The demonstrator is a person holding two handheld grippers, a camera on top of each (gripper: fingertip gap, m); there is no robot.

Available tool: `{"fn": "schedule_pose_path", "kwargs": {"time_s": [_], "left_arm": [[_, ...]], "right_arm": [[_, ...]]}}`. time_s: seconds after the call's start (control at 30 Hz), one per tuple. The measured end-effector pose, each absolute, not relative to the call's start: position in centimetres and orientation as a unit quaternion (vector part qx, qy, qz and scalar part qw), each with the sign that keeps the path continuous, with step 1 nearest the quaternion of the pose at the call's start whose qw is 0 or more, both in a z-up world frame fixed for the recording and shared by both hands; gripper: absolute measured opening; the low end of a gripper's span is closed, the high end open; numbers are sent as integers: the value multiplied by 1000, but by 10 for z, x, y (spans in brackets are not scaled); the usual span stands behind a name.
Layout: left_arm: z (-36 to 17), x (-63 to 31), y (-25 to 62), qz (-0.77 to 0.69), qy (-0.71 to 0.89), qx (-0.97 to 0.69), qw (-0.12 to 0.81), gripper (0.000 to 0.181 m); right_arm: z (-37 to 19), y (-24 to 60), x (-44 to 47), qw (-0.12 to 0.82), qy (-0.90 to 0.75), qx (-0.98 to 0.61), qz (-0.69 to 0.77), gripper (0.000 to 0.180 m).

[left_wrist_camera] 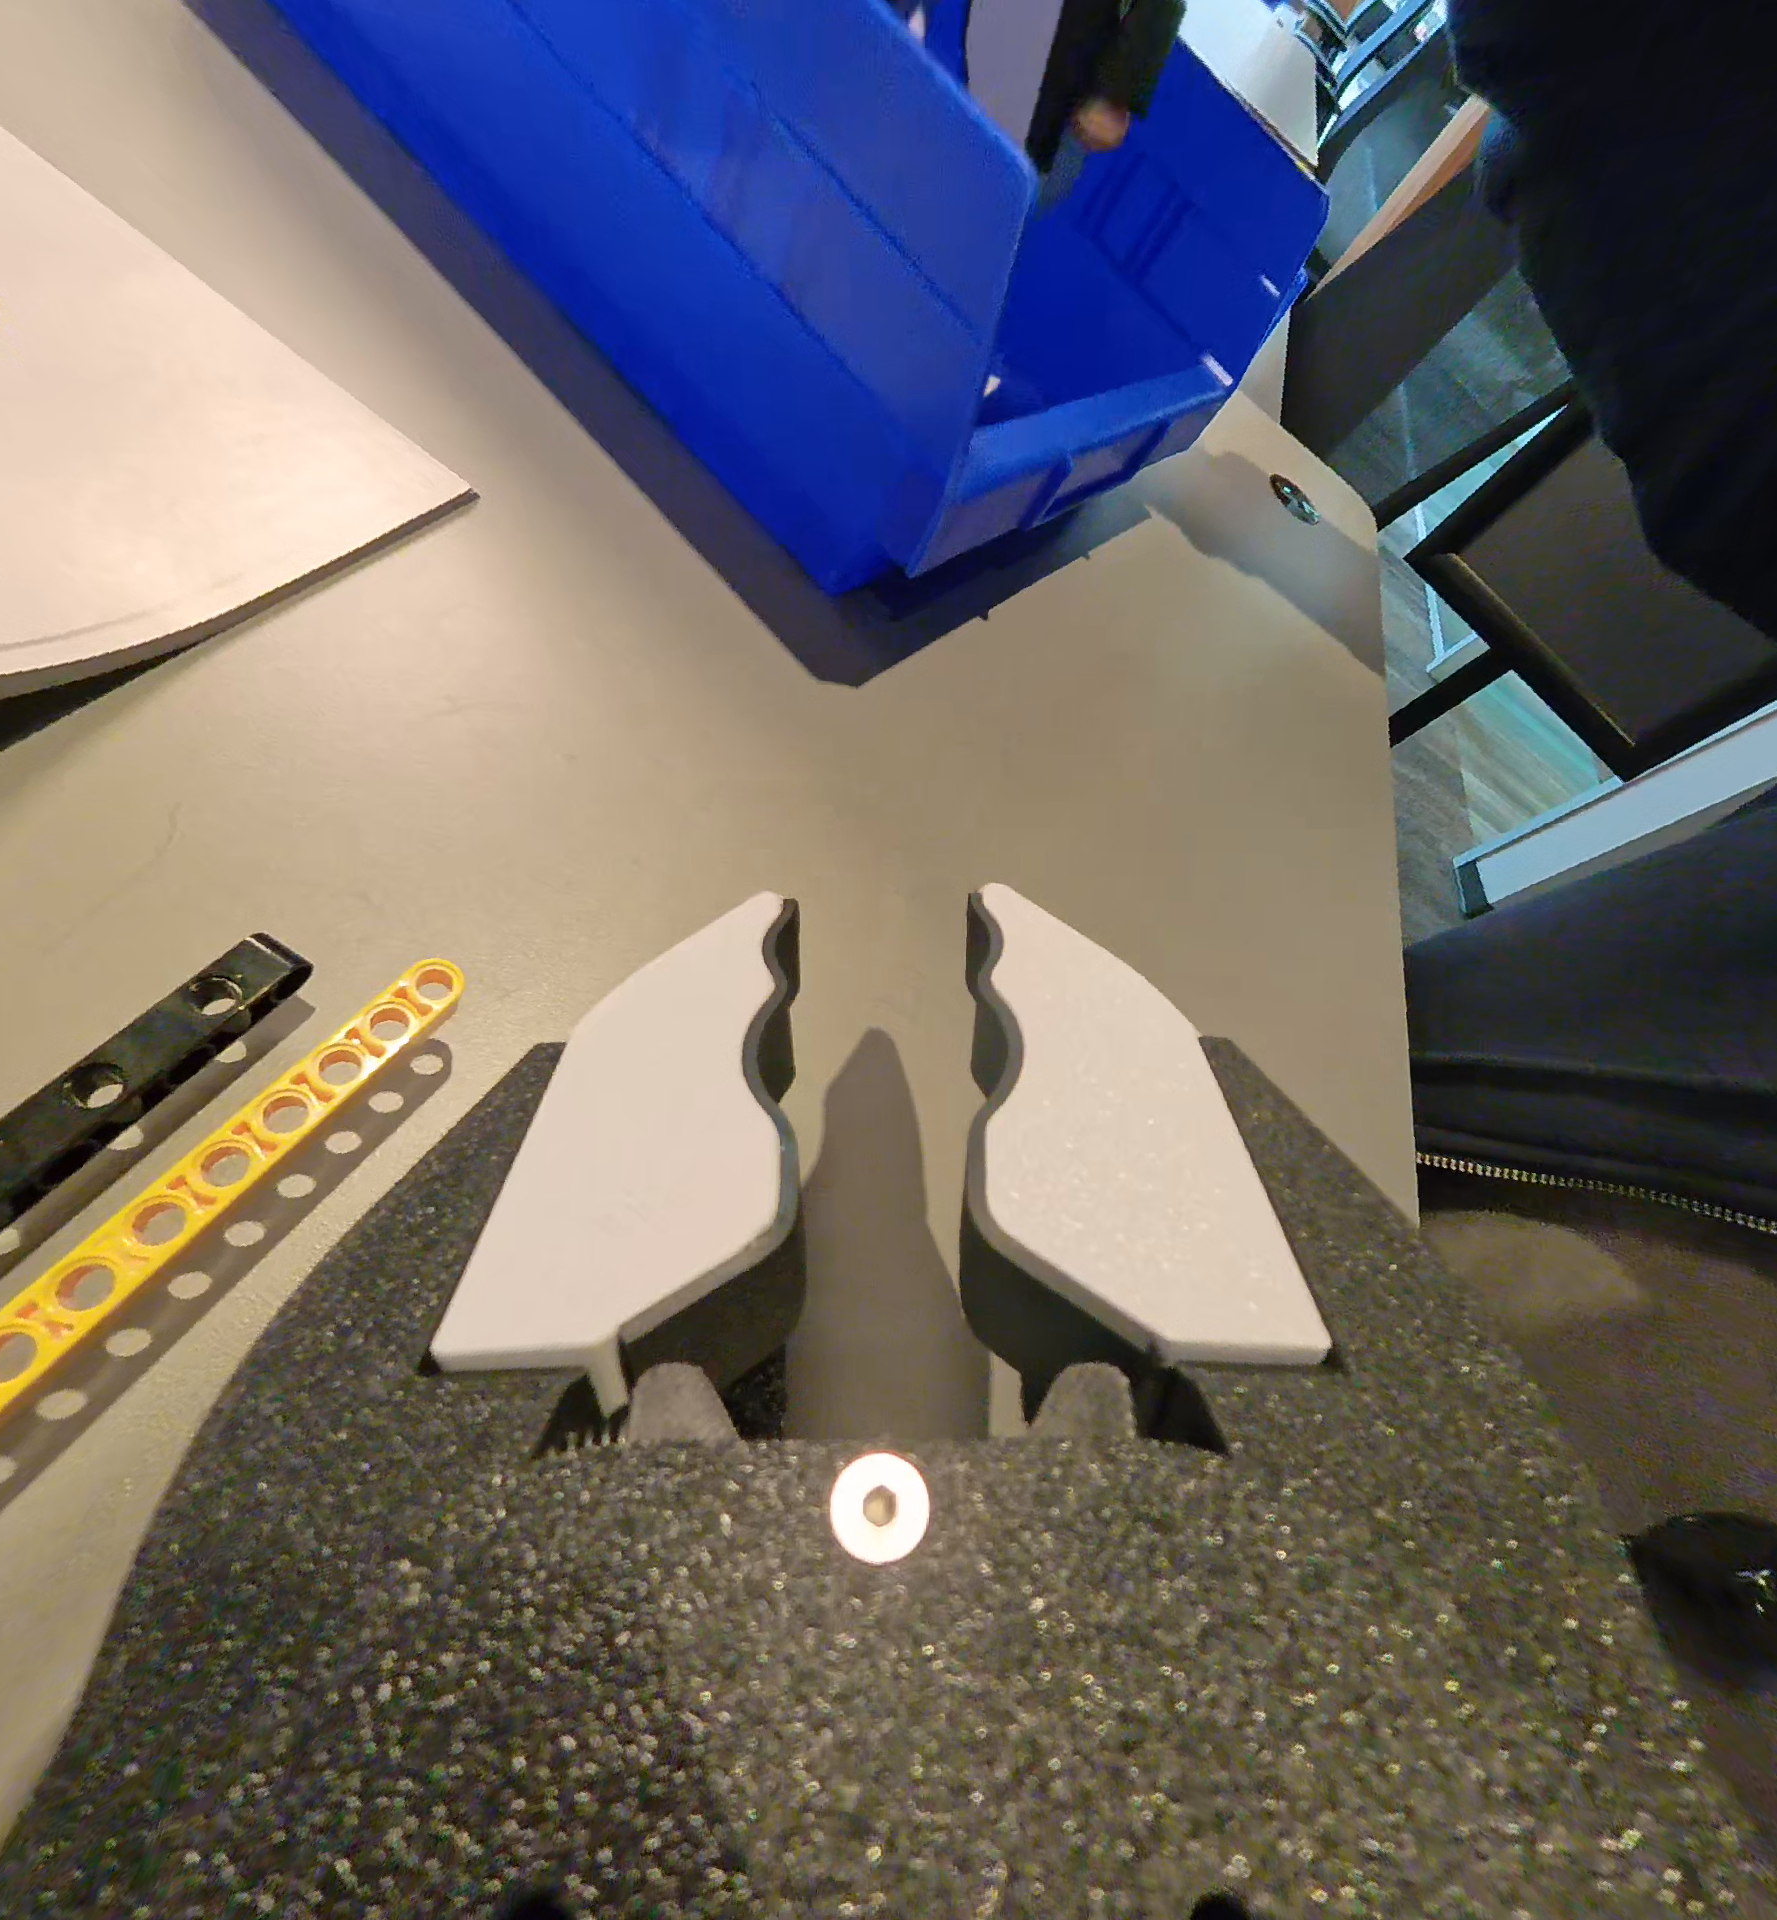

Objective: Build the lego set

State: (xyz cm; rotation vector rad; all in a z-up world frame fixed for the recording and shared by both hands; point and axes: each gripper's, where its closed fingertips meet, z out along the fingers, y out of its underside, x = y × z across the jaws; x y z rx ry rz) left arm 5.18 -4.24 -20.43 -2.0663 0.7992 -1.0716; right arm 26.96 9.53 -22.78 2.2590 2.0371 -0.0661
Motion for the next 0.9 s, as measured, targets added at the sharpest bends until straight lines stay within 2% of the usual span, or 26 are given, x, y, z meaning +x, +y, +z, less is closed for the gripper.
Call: {"fn": "schedule_pose_path", "kwargs": {"time_s": [0.23,0.43,0.63,0.7,0.83,0.9], "left_arm": [[-205,52,-43,-409,308,-792,333,31],[-204,52,-43,-408,309,-791,335,30],[-204,52,-44,-407,311,-791,336,30],[-204,52,-44,-407,312,-790,336,30],[-205,52,-44,-406,313,-791,335,30],[-205,52,-44,-405,314,-791,335,30]], "right_arm": [[-229,81,264,79,660,746,-39,52],[-235,68,255,96,645,756,-58,25],[-232,75,254,58,634,770,-45,8],[-226,79,253,33,633,772,-41,9],[-216,88,247,-2,613,788,-54,31],[-221,87,248,9,596,801,-60,43]]}}
